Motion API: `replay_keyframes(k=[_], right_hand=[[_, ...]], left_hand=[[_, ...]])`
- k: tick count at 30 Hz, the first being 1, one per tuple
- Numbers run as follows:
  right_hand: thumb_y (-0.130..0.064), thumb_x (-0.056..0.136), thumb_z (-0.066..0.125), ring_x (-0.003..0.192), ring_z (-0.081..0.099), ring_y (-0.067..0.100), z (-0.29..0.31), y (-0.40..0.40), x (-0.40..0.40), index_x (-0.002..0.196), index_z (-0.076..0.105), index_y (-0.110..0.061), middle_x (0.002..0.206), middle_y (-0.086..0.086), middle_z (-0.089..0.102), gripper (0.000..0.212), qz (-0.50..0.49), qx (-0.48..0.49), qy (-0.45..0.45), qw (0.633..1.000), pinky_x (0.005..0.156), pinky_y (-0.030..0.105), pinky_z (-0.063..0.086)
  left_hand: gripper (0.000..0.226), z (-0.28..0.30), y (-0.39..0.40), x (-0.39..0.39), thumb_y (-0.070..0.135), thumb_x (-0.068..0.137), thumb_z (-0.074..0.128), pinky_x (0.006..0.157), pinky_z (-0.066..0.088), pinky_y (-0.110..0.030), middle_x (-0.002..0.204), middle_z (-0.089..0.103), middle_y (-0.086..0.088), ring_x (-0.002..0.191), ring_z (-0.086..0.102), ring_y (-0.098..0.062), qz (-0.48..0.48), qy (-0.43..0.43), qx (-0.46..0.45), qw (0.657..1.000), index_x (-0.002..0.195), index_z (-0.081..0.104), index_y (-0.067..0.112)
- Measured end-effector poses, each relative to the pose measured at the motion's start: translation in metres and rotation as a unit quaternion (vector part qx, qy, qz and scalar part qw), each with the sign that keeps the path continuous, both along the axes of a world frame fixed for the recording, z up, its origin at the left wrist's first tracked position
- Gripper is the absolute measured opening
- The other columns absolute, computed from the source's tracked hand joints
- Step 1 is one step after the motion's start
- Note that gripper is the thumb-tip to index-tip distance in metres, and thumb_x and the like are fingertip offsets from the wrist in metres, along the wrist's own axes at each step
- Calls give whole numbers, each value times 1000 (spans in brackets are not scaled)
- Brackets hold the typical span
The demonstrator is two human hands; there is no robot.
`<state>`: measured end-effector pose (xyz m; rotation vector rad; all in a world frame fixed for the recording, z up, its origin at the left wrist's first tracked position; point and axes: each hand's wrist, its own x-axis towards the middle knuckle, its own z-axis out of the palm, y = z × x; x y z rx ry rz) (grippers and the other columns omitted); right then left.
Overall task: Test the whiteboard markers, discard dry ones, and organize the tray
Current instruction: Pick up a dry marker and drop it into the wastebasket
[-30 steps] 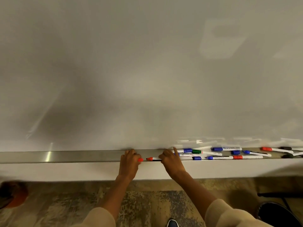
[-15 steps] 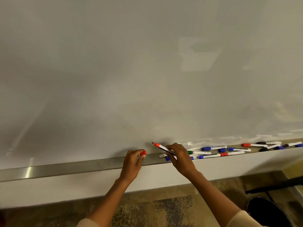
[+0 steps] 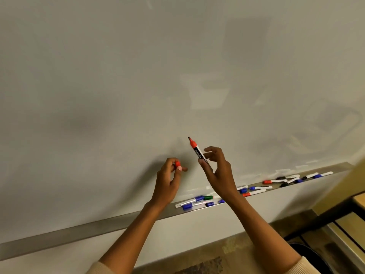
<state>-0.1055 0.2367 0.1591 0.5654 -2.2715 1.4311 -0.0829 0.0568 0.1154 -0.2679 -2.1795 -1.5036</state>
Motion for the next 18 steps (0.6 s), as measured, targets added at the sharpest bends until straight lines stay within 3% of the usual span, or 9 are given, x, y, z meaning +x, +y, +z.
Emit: replay_keyframes(k=[3, 6, 9, 11, 14, 16, 18], right_hand=[[-29, 97, 63, 94, 65, 5, 23, 6, -2, 121, 44, -32, 99, -15, 67, 32, -2, -33, 26, 999, 81, 11, 48], [-26, 100, 56, 81, 64, 5, 43, 13, -9, 124, 46, -32, 93, -7, 71, 26, 7, -43, 56, 997, 70, 10, 46], [-18, 103, 50, 85, 66, 8, 62, 25, -19, 124, 55, -27, 93, -5, 71, 23, 12, -66, 88, 994, 75, 14, 48], [-19, 103, 47, 87, 65, 10, 74, 33, -25, 122, 62, -20, 93, -6, 70, 25, 22, -79, 105, 991, 76, 20, 49], [-15, 102, 43, 84, 62, 9, 93, 49, -35, 124, 65, -17, 93, -5, 70, 31, 46, -99, 126, 986, 72, 25, 45], [-8, 100, 37, 92, 64, 18, 106, 59, -42, 126, 64, -17, 98, -3, 72, 38, 65, -112, 144, 981, 76, 28, 47], [2, 93, 34, 100, 64, 25, 121, 70, -48, 127, 63, -15, 104, 0, 73, 47, 81, -123, 161, 976, 83, 31, 49]], left_hand=[[7, 30, 9, -7, 21, 101, 51, 81, 51, -20, 99, 73, 10, 95, 68, -9, -11, 13, 15, 1000, 105, 46, 19], [10, 57, 14, -15, 20, 101, 51, 77, 53, -23, 104, 72, 12, 89, 69, -11, -16, 34, 7, 999, 104, 42, 16], [14, 84, 22, -24, 23, 100, 51, 63, 51, -37, 109, 72, 14, 69, 63, -21, -14, 66, -16, 998, 102, 39, 16], [14, 101, 28, -30, 26, 99, 51, 61, 49, -39, 111, 71, 14, 66, 60, -21, -3, 86, -26, 996, 102, 39, 17], [15, 129, 46, -37, 27, 98, 50, 66, 50, -42, 117, 69, 15, 75, 64, -20, 5, 108, -24, 994, 107, 42, 18], [14, 147, 57, -42, 27, 100, 49, 76, 51, -46, 123, 67, 15, 90, 66, -26, 2, 124, -27, 992, 109, 44, 18], [10, 163, 70, -50, 25, 101, 47, 78, 50, -48, 127, 64, 15, 87, 61, -31, 5, 142, -31, 989, 107, 43, 18]])
